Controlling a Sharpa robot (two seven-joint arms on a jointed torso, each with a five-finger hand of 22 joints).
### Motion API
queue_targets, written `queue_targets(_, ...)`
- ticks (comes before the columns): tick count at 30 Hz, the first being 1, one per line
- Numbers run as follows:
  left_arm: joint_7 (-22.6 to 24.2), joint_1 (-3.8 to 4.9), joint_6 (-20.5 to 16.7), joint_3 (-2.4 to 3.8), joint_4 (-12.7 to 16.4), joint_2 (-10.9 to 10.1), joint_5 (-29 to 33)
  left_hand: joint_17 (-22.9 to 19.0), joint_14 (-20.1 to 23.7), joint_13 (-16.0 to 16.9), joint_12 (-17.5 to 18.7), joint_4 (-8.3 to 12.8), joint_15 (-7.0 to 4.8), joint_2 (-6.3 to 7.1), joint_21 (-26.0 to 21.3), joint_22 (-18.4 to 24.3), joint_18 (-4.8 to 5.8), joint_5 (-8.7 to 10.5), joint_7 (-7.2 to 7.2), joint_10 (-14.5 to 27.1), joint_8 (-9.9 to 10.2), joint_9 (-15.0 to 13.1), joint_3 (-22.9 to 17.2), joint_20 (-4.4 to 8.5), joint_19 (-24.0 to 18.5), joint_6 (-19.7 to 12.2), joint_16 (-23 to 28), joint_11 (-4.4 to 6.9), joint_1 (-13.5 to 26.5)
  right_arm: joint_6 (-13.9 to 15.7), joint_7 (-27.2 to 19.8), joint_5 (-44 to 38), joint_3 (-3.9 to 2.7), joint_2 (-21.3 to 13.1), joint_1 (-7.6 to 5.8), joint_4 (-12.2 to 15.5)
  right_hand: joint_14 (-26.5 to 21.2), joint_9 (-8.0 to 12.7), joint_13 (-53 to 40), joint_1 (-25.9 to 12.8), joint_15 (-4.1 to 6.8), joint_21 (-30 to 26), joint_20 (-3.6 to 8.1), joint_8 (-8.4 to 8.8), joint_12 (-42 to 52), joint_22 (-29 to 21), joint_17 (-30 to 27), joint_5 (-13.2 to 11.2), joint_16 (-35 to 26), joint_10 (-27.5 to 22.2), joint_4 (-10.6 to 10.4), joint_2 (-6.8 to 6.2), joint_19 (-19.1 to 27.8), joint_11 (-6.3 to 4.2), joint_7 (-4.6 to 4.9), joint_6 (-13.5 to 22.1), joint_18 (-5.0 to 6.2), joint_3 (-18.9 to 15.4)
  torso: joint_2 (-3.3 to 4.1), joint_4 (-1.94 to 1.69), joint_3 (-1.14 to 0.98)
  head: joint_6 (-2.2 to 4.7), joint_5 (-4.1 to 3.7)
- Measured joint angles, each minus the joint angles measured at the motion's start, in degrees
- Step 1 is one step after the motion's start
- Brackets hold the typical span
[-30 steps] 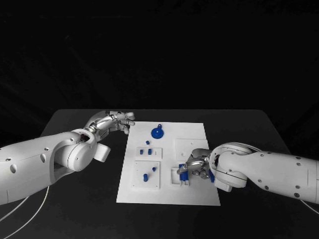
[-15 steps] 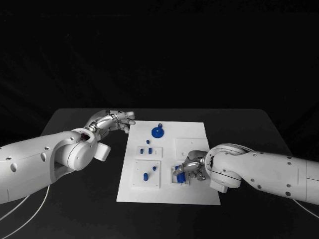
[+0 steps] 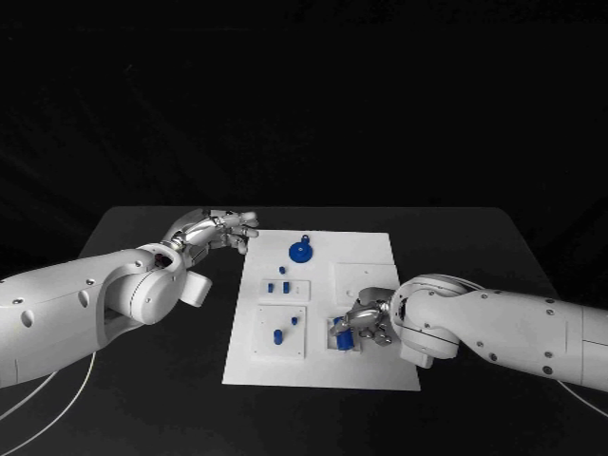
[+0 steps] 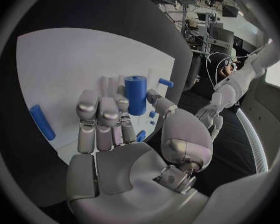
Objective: Assemble the parts on the task board
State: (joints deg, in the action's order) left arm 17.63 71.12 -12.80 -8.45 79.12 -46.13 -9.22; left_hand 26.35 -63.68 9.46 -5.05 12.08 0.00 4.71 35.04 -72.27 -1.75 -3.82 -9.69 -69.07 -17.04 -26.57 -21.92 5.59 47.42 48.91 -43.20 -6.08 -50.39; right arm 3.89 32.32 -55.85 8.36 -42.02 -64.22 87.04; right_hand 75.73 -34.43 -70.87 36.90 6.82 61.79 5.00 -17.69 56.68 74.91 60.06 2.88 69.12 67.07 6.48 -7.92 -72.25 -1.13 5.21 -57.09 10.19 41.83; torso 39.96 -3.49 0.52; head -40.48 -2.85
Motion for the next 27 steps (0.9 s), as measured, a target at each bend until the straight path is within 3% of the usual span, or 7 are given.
queue_targets(5,0.0,0.0,0.0,0.0,0.0,-0.1,0.0,0.0,0.0,0.0,0.0,0.0,0.0,0.0,0.0,0.0,0.0,0.0,0.0,0.0,0.0,0.0,0.0,0.0,0.0,0.0,0.0,0.0,0.0,0.2,0.0,0.0,-0.01,0.1,0.05,-0.1,-0.1,0.0,0.0,-0.7,0.14,0.0,0.0,0.25,0.0,0.0,0.0,0.0,0.0,0.0,0.0,-0.66,0.0,0.0,-0.01,0.0,0.0,-0.5,0.01,0.0,0.0,-0.04,0.13)
queue_targets(8,0.0,0.0,0.0,0.0,0.0,-0.1,0.0,0.0,0.0,0.0,0.0,0.0,0.0,0.0,0.0,0.0,0.0,0.0,0.0,0.0,0.0,0.0,0.0,0.0,0.0,0.0,0.0,0.01,0.0,0.2,0.0,0.0,-0.01,0.1,0.05,-0.1,-0.2,0.0,-0.1,-3.8,0.22,0.0,-0.14,0.52,0.0,0.0,0.0,0.0,0.0,0.0,0.1,-1.0,0.2,0.0,-0.06,-0.1,0.0,-4.2,0.02,0.0,0.01,-0.05,0.2)
queue_targets(10,0.0,0.0,0.0,0.0,0.0,-0.1,0.0,0.1,0.0,0.0,0.0,0.2,0.0,0.0,0.0,0.0,0.0,0.0,0.0,0.0,0.0,0.0,0.2,0.0,0.0,0.0,0.0,0.01,0.0,0.2,0.0,0.0,-0.01,0.1,0.06,-0.2,-0.3,0.0,-0.3,-5.6,0.32,0.0,0.04,0.57,0.0,0.0,0.0,0.0,0.0,0.0,2.1,0.06,0.5,0.0,0.11,0.1,0.01,-8.2,0.02,0.01,0.01,-0.05,0.24)
queue_targets(12,0.0,0.0,0.0,0.0,0.0,-0.1,0.0,0.1,0.0,0.0,0.0,0.2,0.0,0.0,0.0,-0.1,0.0,0.0,0.0,0.0,0.0,0.1,0.2,-0.01,0.0,0.0,0.0,0.01,0.0,0.2,0.0,0.0,-0.01,0.1,0.06,-0.1,-0.8,-0.3,-0.5,-8.3,0.64,0.0,0.54,0.6,-0.4,0.0,0.1,0.0,0.0,-0.6,7.6,2.95,1.3,-0.25,-0.08,0.6,-0.01,-14.7,0.02,0.01,0.02,-0.09,0.29)
queue_targets(14,0.0,0.0,0.0,0.0,0.0,-0.2,0.0,0.1,0.0,0.0,0.0,0.2,0.0,0.0,0.0,-0.1,0.0,0.0,0.0,0.0,0.0,0.1,0.2,-0.01,0.0,0.0,0.0,0.01,0.0,0.2,0.0,0.0,0.0,0.1,0.06,-0.1,-0.9,-0.5,-0.6,-8.9,0.73,0.0,0.54,0.89,-0.4,0.0,0.1,0.0,0.0,-0.7,10.0,3.66,1.3,-0.24,-0.16,0.7,-0.02,-17.6,0.02,0.01,0.02,-0.15,0.33)
queue_targets(24,0.0,0.0,0.0,0.0,0.0,-0.2,0.0,0.1,0.0,0.0,0.0,0.2,0.0,0.0,0.0,-0.1,0.0,0.0,0.0,-0.1,0.0,0.0,0.2,0.14,0.1,0.0,0.2,0.09,0.0,0.2,-0.4,-0.1,0.01,-0.3,0.11,0.2,-0.9,-0.3,-0.6,-7.4,0.71,0.0,0.72,1.62,-0.6,0.0,0.1,0.0,0.0,-0.7,10.3,4.03,1.6,-0.24,-0.16,0.7,-0.03,-19.8,0.02,0.01,0.02,-0.31,0.48)
queue_targets(27,0.0,0.0,0.0,0.0,0.0,-0.3,0.0,0.1,0.0,0.0,0.0,0.2,0.0,0.0,0.0,-0.1,0.0,0.0,0.0,-0.1,0.0,0.0,0.2,0.14,0.1,0.0,0.2,0.09,0.0,0.1,-1.2,-0.2,0.04,-0.7,0.2,0.6,-1.0,0.0,-0.7,-3.6,0.64,0.0,1.08,2.05,-0.6,0.0,0.1,0.0,0.0,-0.7,10.2,3.65,1.7,-0.23,-0.16,0.7,-0.06,-19.8,0.02,0.01,0.02,-0.32,0.48)
